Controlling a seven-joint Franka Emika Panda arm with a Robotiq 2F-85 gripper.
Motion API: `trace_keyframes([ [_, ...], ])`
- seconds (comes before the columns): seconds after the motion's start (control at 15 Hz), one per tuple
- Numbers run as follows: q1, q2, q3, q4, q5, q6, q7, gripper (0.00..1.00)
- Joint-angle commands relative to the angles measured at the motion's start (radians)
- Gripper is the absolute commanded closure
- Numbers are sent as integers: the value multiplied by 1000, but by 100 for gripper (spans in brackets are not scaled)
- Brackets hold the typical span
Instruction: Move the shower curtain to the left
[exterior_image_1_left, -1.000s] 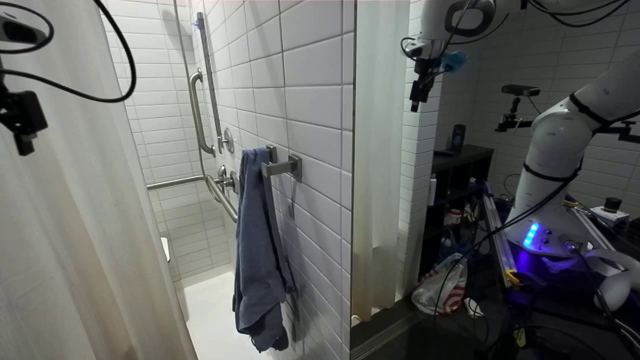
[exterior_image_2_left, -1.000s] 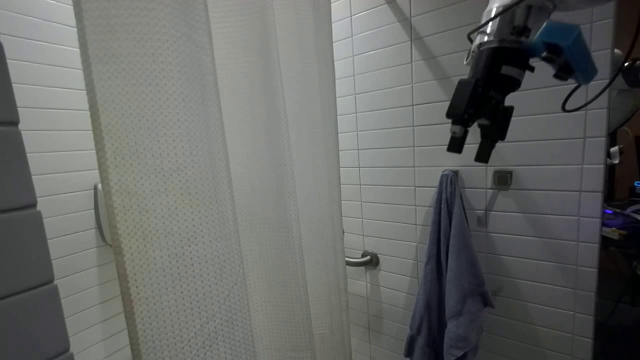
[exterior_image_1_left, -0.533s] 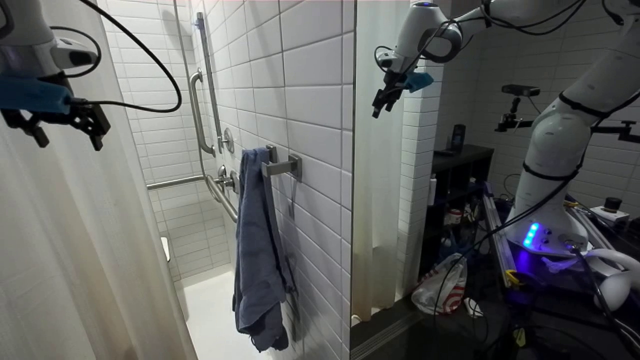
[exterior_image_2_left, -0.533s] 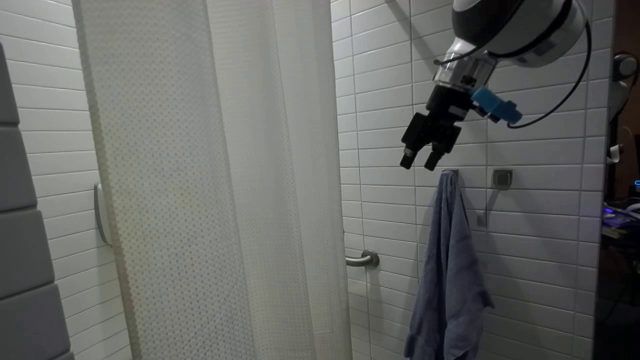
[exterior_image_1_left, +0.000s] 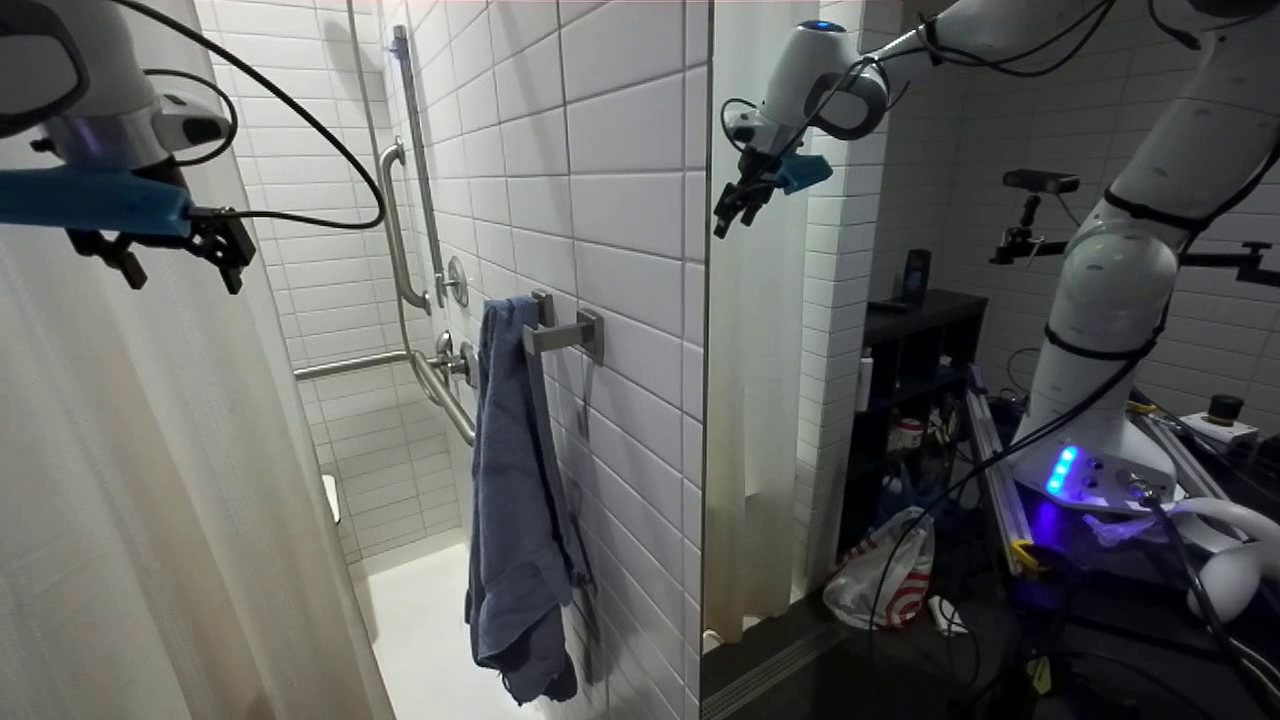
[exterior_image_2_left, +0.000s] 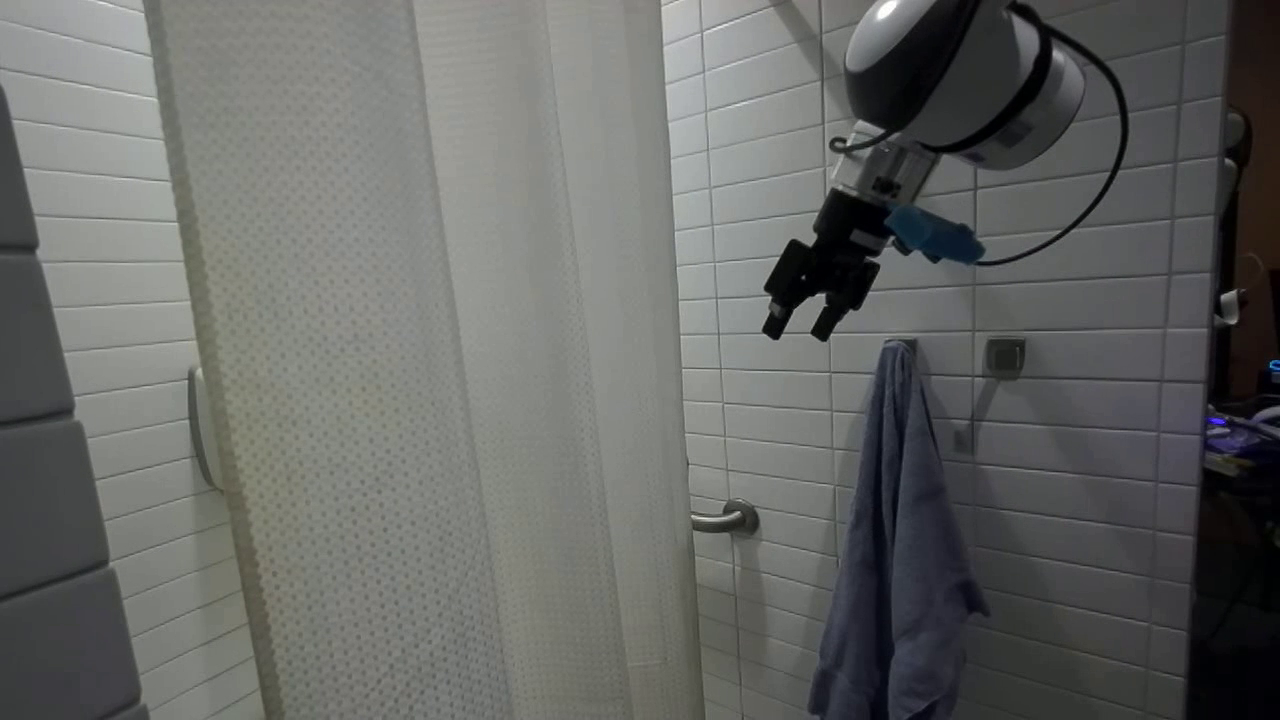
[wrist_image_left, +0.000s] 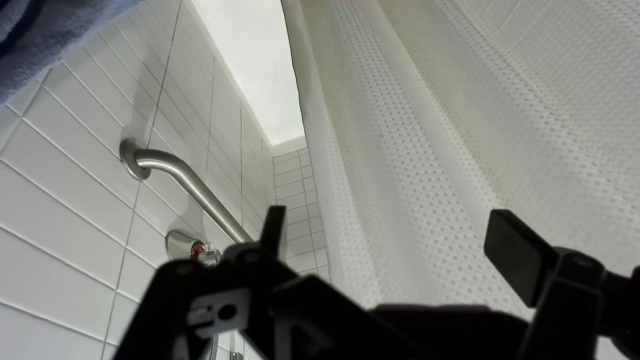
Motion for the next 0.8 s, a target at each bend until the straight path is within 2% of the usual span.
trace_keyframes([
  [0.0, -20, 17, 9, 16, 2, 13, -21, 0],
  [0.33, -8, 112, -35, 159, 40, -14, -143, 0],
  [0.47, -8, 176, -46, 247, 65, -58, -205, 0],
  [0.6, -11, 246, -48, 343, 137, -126, -297, 0],
  [0.73, -43, 318, -27, 437, 189, -188, -357, 0],
])
